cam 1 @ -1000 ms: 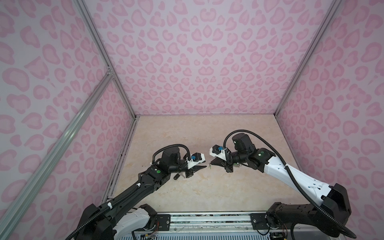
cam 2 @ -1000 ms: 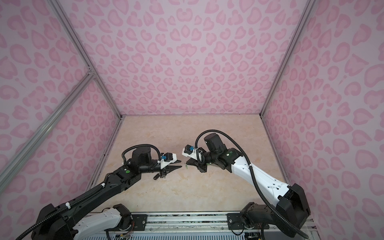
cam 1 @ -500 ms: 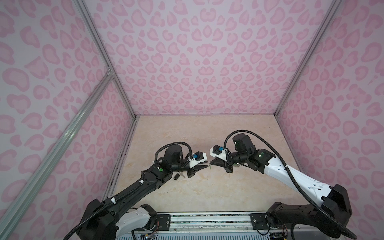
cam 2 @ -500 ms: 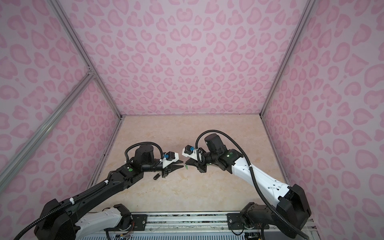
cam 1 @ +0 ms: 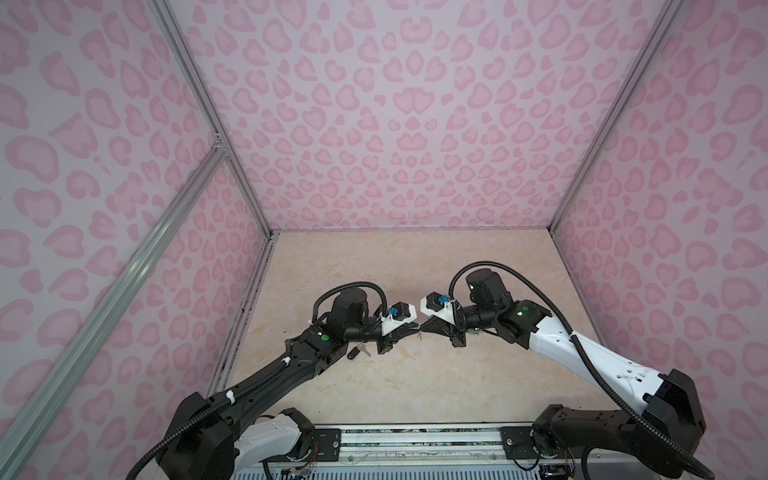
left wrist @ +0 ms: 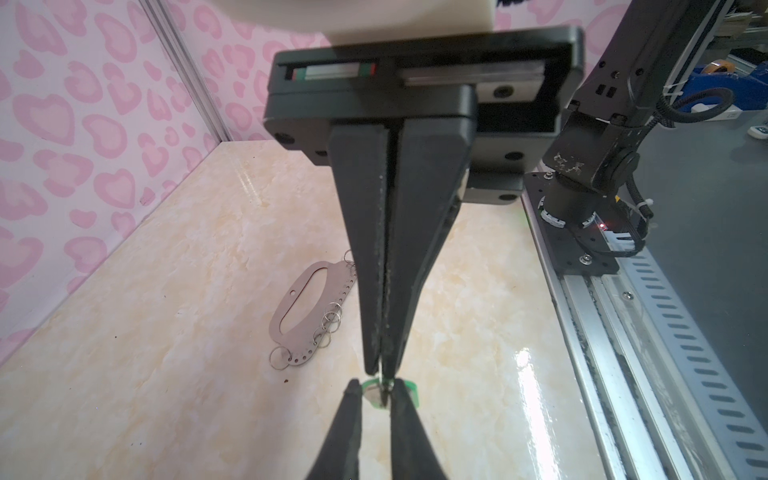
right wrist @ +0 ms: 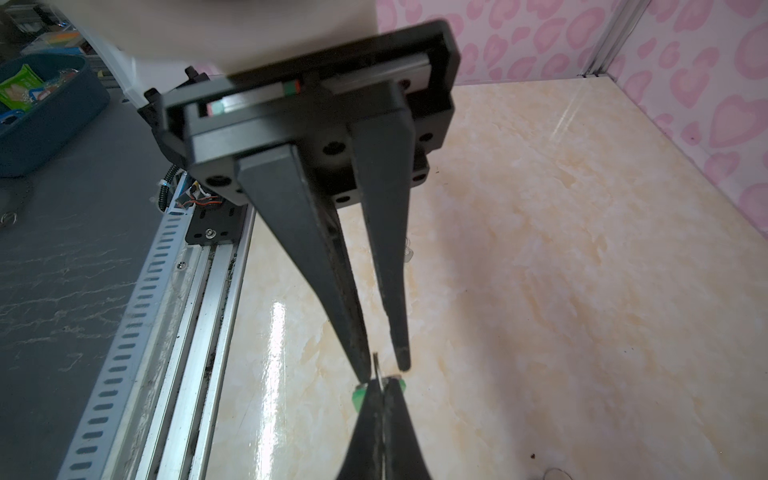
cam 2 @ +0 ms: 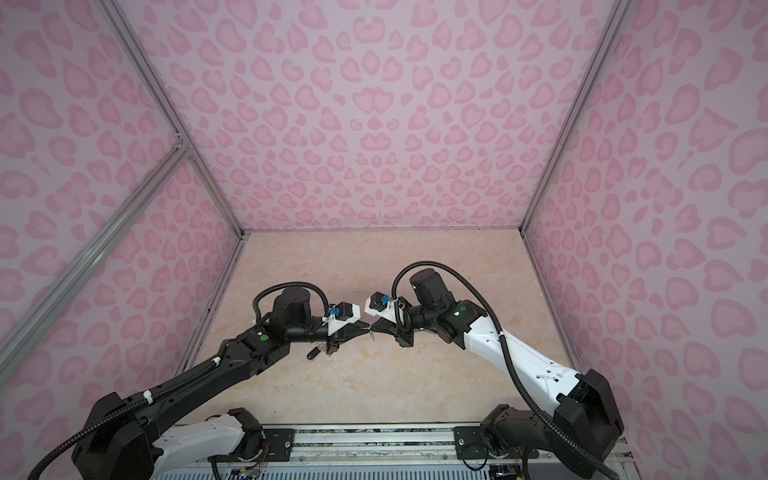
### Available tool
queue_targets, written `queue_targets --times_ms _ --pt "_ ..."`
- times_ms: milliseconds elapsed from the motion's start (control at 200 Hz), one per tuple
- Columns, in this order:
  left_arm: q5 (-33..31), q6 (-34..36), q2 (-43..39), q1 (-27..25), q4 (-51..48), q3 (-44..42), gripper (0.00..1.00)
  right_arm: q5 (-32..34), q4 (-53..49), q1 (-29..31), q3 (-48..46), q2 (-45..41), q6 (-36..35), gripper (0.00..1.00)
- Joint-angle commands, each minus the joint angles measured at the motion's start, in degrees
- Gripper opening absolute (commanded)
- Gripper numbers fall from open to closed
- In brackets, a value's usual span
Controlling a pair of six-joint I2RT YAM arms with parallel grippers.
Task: Put the keys on the keyring
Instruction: 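Carry the green-tagged key toward the left gripper while the left gripper meets it, then close the left gripper on the green tag and open the right gripper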
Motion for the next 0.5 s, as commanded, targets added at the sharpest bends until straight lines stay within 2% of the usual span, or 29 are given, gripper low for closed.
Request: queue_targets --times_ms 0,495 --pt "0.6 -0.3 0.2 0.0 1.7 0.7 0.14 -1.0 1.9 0.1 -0.6 -0.4 -0.2 0.00" --pt "0.4 -0.3 0.3 -0.2 1.7 0.9 0.04 -1.5 1.5 0.2 -0.6 -0.4 -1.8 0.00"
